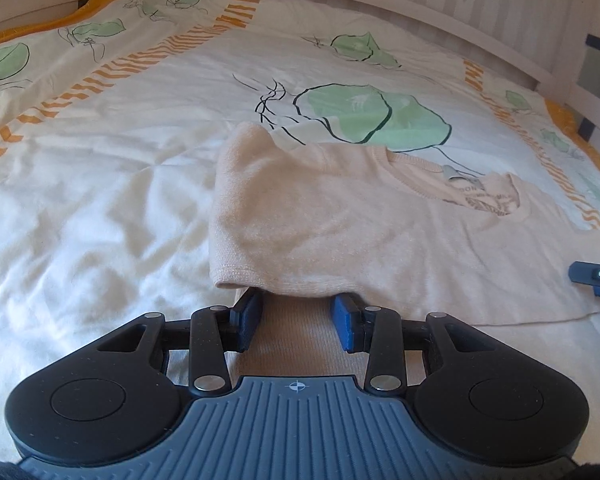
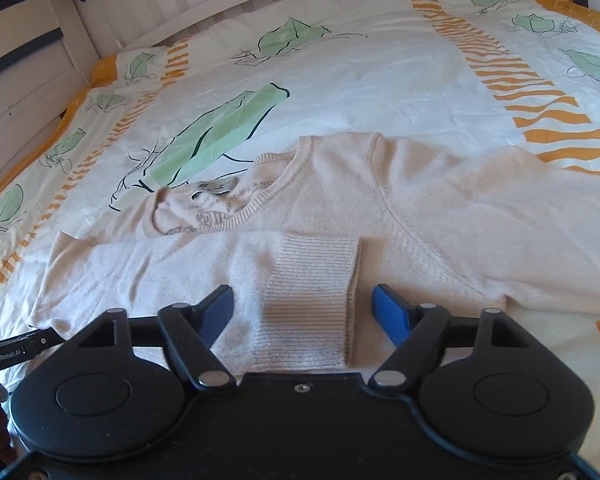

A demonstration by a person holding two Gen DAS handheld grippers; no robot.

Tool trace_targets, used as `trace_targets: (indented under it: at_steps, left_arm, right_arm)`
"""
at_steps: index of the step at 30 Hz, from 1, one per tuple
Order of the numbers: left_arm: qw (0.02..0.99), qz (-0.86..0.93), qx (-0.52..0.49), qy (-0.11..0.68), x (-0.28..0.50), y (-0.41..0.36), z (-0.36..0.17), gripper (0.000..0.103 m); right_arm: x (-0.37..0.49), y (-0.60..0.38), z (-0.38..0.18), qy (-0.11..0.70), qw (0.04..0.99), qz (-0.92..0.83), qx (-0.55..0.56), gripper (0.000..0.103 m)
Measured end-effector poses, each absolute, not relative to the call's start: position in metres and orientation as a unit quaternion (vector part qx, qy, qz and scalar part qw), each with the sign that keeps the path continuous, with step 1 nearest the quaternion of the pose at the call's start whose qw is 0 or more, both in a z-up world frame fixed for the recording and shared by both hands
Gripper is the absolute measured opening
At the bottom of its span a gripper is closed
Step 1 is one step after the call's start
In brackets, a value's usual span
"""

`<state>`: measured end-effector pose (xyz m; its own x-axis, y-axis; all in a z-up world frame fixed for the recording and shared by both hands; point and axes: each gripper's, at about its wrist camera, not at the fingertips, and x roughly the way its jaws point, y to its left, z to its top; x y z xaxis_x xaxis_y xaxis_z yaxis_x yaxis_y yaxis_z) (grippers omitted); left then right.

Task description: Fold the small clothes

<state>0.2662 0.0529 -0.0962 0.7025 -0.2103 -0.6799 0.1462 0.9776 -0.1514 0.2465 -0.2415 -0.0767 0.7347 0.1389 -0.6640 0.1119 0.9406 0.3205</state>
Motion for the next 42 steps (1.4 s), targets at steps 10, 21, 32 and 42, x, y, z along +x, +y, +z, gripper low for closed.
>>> trace_targets:
  at_steps: [10, 21, 32, 42]
  left_arm:
    - [0.928, -0.094, -0.019, 0.361, 0.262, 0.047, -0.097, 0.038]
    - [0.927, -0.087, -0.015, 0.365, 0.263, 0.045, -0.094, 0.037]
    - [0.923, -0.073, -0.004, 0.378, 0.260, 0.050, -0.090, 0.038]
    - [0.928, -0.026, -0.034, 0.371, 0.251, 0.071, -0.064, 0.050]
  right_arm:
    - [0.246, -0.245, 0.002, 0.286, 0.941, 0.048, 0.176, 0.012]
    - [0.245, -0.276, -0.029, 0.332, 0.931, -0.043, 0.148, 0.012]
    - [0.237, -0.291, -0.050, 0.362, 0.919, -0.094, 0.124, 0.019]
    - [0.205, -0.243, -0.047, 0.298, 0.947, -0.066, 0.103, 0.075]
